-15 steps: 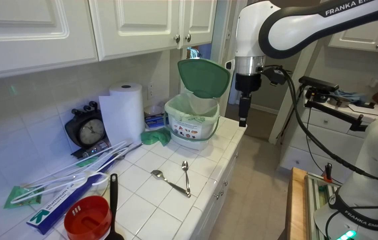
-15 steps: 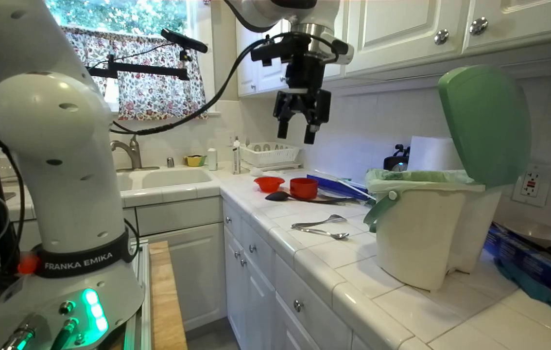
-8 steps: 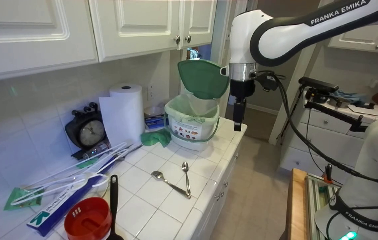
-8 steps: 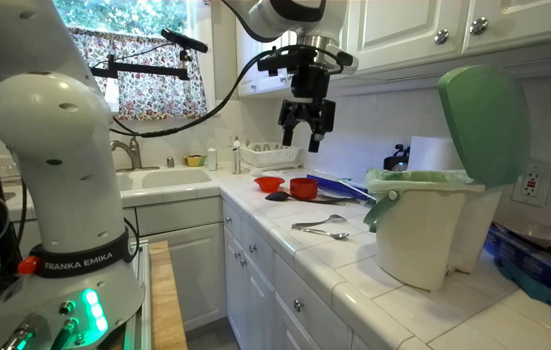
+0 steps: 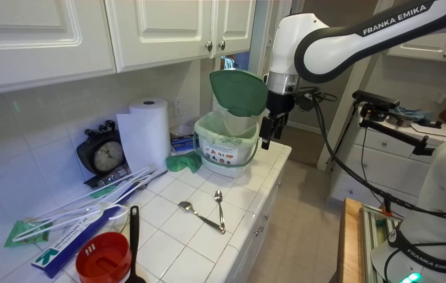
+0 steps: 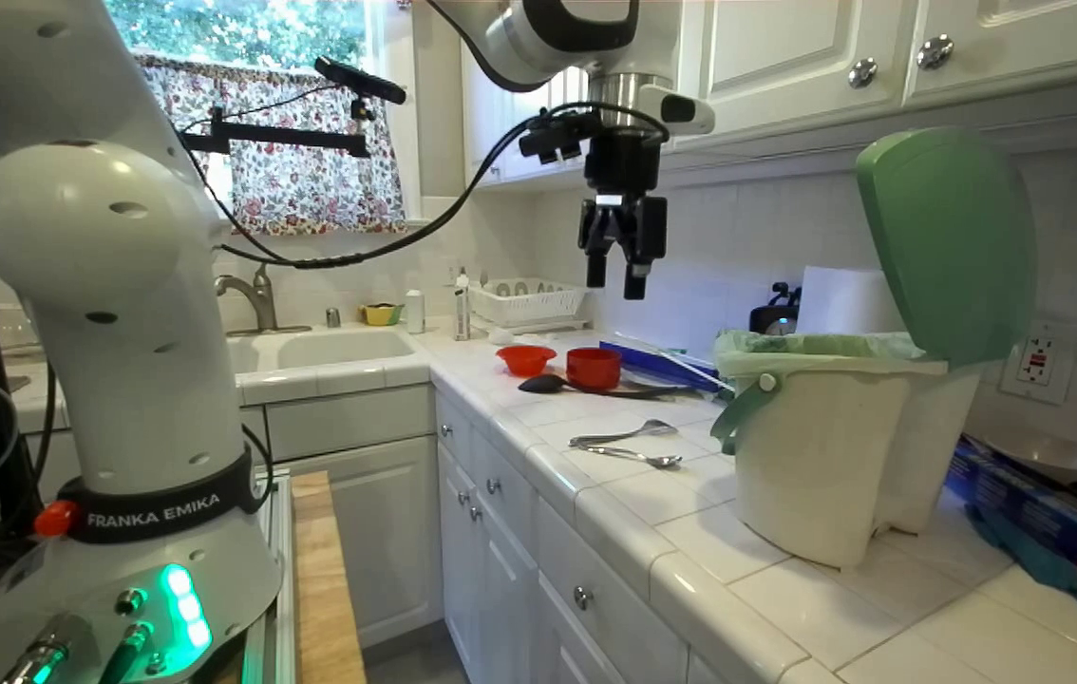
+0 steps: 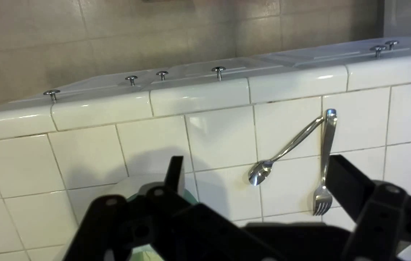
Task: Use the spoon to close the lid of the bin
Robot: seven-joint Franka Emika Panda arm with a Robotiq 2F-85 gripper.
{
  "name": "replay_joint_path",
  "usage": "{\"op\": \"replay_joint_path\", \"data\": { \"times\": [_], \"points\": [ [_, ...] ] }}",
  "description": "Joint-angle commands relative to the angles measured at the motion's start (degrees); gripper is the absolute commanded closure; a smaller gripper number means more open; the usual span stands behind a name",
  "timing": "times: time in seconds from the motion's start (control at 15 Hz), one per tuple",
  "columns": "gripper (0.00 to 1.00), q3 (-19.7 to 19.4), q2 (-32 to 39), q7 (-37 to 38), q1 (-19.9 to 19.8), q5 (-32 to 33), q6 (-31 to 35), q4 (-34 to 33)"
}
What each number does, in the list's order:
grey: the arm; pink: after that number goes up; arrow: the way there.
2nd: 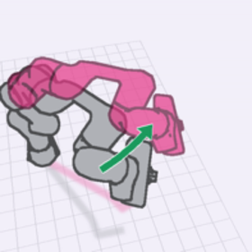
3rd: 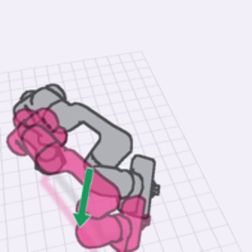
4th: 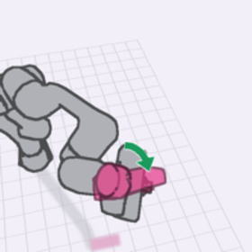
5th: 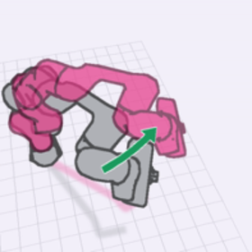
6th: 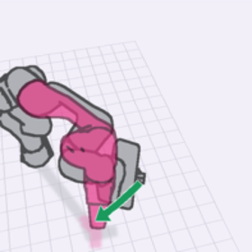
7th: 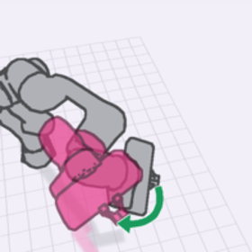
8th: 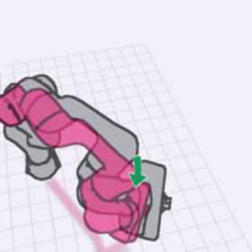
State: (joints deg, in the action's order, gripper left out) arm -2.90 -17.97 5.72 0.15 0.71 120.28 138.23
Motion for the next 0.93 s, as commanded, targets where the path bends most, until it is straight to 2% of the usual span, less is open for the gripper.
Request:
{"op": "replay_joint_path", "data": {
  "times": [0.0, 0.33, 0.6, 0.87],
  "points": [
    [0.00, 1.1, 2.8, 6.0, -1.7, -1.5, 9.1, 1.8],
    [0.00, 1.0, 9.3, 9.5, -1.5, -4.2, 19.3, 2.6],
    [0.00, 2.3, 14.6, 13.7, -0.8, -5.9, 21.7, 0.8],
    [0.00, 3.4, 19.6, 19.1, -0.5, -2.8, 22.6, -1.7]
  ]
}}
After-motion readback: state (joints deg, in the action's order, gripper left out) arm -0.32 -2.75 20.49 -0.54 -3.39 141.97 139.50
